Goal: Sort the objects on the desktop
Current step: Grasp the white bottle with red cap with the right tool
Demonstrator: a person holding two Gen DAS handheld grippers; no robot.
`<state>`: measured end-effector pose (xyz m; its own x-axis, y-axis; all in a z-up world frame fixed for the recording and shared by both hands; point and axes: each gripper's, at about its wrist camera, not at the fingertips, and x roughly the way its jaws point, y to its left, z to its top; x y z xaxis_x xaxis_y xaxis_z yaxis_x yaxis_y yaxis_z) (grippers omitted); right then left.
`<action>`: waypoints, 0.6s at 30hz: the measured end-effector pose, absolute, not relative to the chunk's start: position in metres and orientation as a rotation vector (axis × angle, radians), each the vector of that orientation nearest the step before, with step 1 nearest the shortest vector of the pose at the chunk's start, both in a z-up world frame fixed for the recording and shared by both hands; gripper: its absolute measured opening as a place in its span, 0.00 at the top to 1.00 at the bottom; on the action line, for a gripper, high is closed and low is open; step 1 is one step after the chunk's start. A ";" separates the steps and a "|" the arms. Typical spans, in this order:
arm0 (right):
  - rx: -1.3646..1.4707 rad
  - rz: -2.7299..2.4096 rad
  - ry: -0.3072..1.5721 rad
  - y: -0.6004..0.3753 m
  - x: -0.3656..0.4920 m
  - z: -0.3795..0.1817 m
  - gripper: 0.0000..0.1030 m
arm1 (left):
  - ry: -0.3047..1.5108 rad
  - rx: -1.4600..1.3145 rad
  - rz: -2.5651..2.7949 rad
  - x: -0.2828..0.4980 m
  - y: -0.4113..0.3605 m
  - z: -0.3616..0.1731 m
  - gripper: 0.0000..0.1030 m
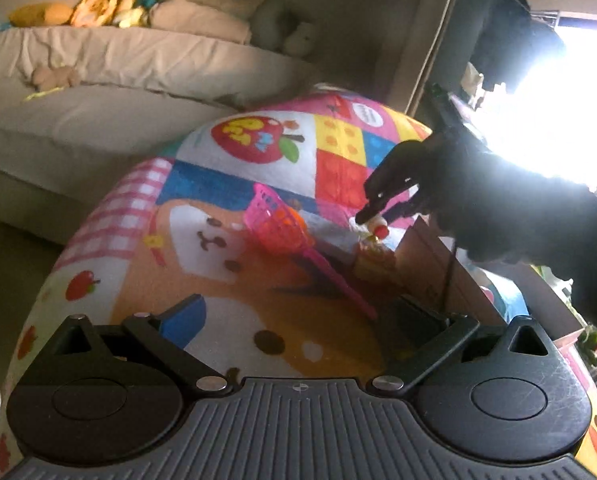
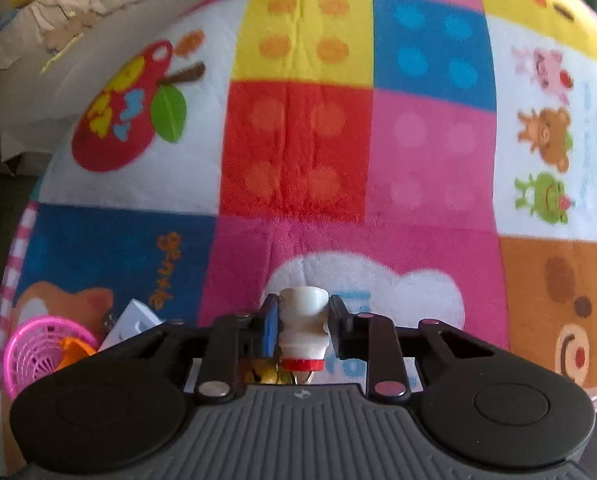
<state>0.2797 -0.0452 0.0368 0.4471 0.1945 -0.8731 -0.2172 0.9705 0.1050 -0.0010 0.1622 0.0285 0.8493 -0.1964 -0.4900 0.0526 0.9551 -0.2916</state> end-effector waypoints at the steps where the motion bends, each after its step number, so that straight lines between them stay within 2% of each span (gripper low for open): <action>1: -0.013 0.295 1.036 -0.046 0.267 0.048 0.76 | 0.535 -0.278 -0.127 -0.001 0.164 0.030 0.00; 6: 0.099 0.541 0.852 -0.078 0.163 0.124 0.76 | 0.481 -0.326 -0.158 -0.007 0.168 0.044 0.00; 9: 0.072 0.610 0.771 -0.105 0.088 0.145 0.76 | 0.474 -0.372 -0.248 -0.010 0.163 0.054 0.00; 13: -0.011 0.599 0.778 -0.138 0.010 0.132 0.76 | 0.555 -0.239 -0.330 -0.013 0.123 0.054 0.00; 18: -0.041 0.483 0.826 -0.175 -0.046 0.085 0.75 | 0.648 -0.006 -0.512 -0.038 0.047 0.034 0.00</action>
<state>-0.0460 -0.1747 0.0848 0.5761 0.3973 -0.7143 -0.4283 0.8911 0.1501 -0.0376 0.0467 0.0340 0.6776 -0.4575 -0.5758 0.4540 0.8762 -0.1620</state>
